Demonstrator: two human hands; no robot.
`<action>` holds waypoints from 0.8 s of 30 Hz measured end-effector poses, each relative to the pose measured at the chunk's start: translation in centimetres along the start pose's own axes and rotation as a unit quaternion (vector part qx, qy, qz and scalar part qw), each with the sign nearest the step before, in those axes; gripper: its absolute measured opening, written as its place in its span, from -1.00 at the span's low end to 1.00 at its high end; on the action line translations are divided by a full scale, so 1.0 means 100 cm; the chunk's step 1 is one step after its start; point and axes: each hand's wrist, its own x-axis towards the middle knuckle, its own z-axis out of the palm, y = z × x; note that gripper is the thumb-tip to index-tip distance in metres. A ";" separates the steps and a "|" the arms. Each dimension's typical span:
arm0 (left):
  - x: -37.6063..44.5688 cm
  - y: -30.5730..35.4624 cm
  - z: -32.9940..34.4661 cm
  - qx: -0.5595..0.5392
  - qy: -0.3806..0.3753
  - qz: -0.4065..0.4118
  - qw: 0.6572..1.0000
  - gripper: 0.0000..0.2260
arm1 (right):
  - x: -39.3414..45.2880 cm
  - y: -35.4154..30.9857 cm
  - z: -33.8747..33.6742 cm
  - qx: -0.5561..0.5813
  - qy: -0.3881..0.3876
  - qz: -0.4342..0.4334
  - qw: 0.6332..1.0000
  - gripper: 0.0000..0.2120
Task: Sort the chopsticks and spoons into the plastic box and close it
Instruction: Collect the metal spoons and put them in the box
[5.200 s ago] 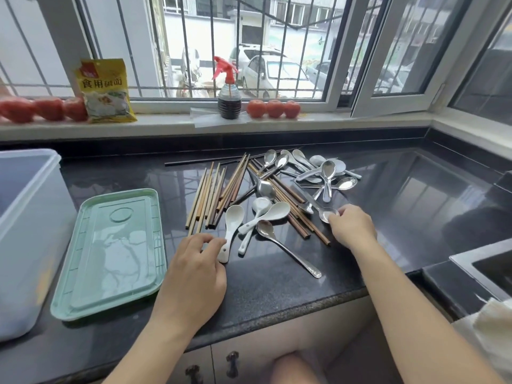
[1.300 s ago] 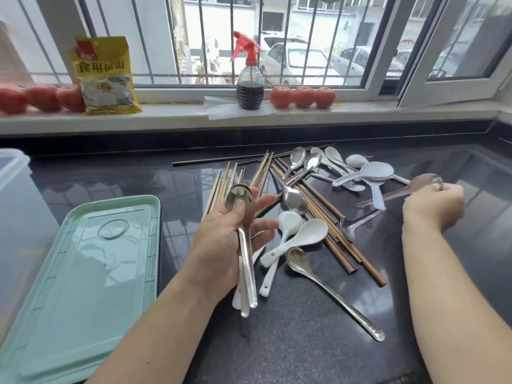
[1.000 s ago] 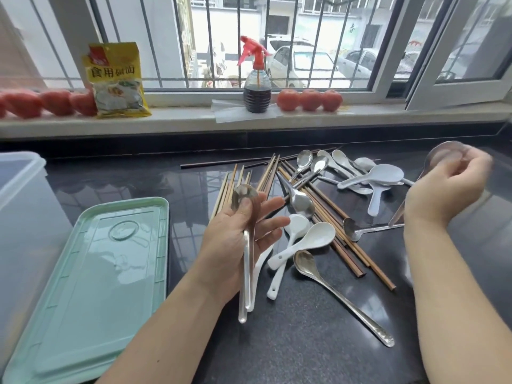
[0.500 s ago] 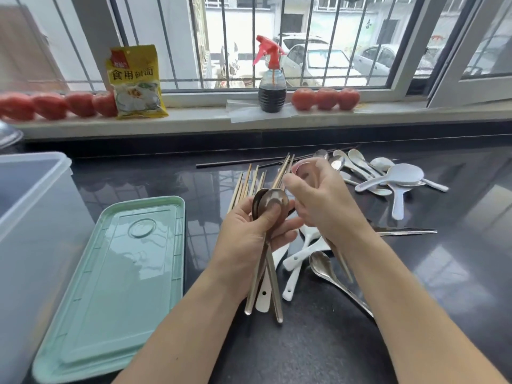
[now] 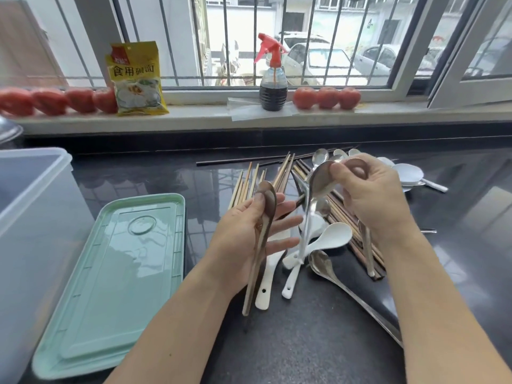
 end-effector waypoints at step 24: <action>0.001 -0.016 0.000 0.187 0.052 0.125 0.973 -0.75 | -0.030 -0.009 0.044 -0.085 -0.186 -0.048 0.978 -0.92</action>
